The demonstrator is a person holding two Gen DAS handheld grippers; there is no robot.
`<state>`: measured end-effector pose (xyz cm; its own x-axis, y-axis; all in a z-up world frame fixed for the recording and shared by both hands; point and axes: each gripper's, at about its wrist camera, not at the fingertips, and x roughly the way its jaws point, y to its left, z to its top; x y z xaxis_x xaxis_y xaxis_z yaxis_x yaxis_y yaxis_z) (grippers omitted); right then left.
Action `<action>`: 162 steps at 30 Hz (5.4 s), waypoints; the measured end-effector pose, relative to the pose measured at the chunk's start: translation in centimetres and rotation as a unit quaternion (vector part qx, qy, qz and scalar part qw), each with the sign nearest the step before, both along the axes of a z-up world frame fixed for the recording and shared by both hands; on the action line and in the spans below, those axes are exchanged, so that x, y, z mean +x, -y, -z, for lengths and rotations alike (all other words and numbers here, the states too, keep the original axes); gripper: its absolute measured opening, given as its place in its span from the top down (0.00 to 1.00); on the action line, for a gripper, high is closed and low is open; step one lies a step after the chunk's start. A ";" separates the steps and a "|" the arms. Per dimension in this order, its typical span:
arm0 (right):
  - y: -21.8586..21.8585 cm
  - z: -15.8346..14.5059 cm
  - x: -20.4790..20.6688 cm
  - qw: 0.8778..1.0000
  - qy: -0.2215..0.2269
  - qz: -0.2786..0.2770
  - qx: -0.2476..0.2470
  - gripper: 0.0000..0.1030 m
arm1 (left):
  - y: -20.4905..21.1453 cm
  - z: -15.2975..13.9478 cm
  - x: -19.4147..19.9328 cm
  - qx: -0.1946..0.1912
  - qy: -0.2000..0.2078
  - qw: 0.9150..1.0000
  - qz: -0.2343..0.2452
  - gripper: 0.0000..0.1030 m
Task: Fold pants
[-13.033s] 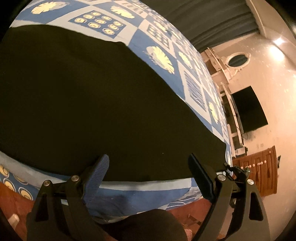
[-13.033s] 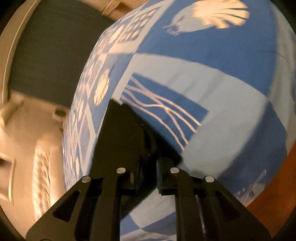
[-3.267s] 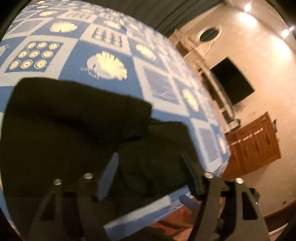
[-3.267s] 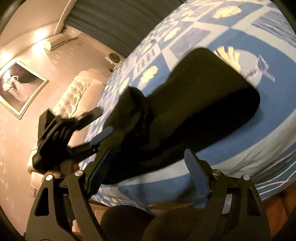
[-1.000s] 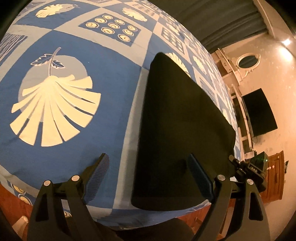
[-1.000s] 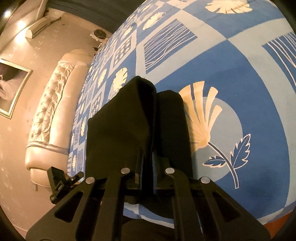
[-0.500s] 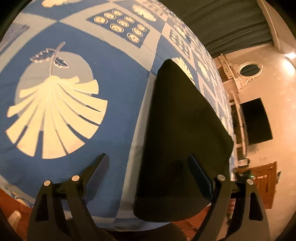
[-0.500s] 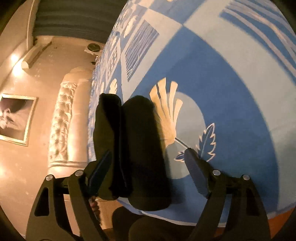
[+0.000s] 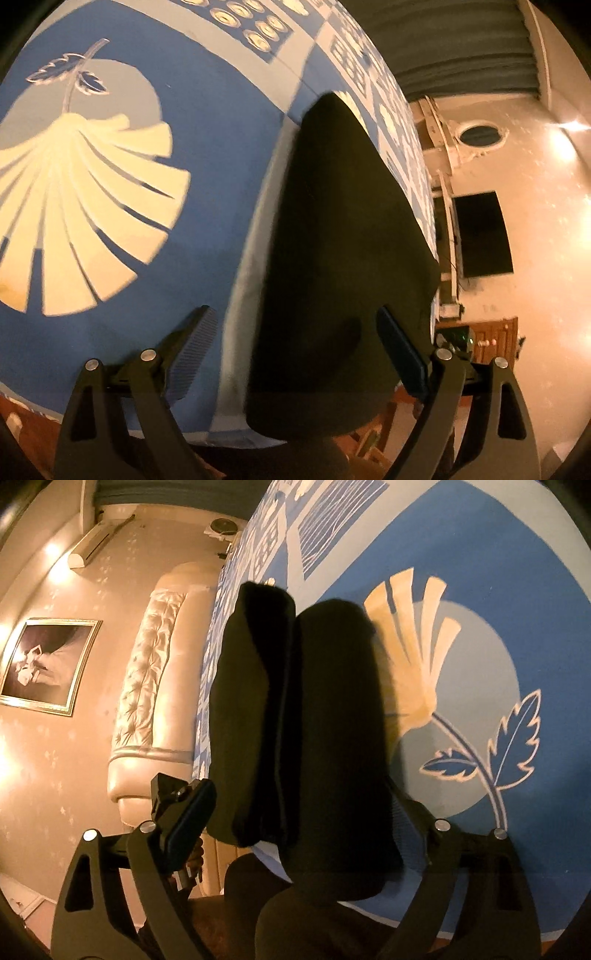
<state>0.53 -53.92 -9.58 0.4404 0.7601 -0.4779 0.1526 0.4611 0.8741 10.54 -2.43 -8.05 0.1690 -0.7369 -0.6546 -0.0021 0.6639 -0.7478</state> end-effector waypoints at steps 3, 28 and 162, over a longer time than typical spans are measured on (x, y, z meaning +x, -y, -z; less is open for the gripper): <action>-0.8 -0.2 0.1 1.000 -0.001 -0.009 -0.007 0.14 | 1.1 -0.1 -0.4 -0.006 0.001 1.000 0.027 0.16; -1.9 0.1 0.3 0.999 -0.017 -0.015 -0.042 0.43 | 4.9 -0.9 -3.4 0.055 0.107 0.991 0.049 0.10; -5.6 0.8 3.2 1.000 0.014 -0.024 -0.001 0.53 | -1.8 -2.4 -5.2 0.066 0.056 0.994 -0.070 0.41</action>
